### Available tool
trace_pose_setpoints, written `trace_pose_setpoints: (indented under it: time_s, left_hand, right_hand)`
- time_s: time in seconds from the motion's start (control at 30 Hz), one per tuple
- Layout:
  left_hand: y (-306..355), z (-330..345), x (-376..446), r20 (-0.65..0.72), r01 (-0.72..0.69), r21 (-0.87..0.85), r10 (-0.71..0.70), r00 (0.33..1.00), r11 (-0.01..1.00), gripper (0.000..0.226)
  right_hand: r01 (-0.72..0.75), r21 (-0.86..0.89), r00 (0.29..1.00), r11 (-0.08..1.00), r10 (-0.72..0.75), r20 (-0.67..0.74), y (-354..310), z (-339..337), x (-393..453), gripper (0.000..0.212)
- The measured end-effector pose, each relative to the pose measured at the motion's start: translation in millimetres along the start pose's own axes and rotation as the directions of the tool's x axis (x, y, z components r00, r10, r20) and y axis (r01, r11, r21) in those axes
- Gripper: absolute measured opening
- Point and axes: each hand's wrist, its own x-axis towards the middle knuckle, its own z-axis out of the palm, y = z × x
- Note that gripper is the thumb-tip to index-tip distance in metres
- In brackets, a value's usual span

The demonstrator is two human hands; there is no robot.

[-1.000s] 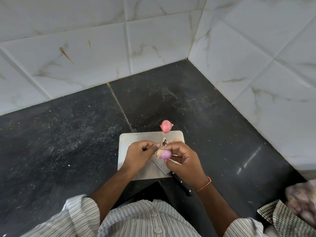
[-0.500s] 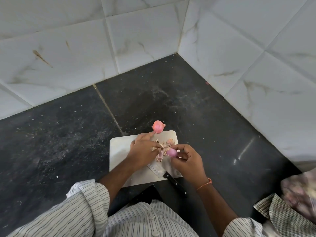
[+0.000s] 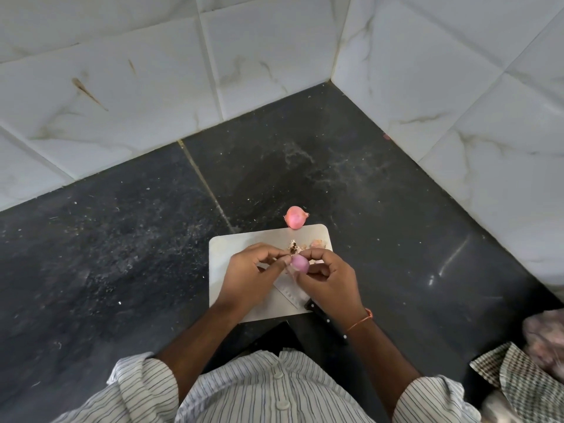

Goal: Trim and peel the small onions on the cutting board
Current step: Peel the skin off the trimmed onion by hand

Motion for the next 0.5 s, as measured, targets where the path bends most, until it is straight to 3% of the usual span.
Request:
trace_pose_setpoints:
  time_s: [0.5]
  left_hand:
    - [-2.6, 0.4, -4.3, 0.055, 0.153, -0.034, -0.151, 0.987, 0.988, 0.015]
  right_hand:
    - [0.044, 0.030, 0.996, 0.999, -0.046, 0.071, -0.6, 0.7, -10.4, 0.034]
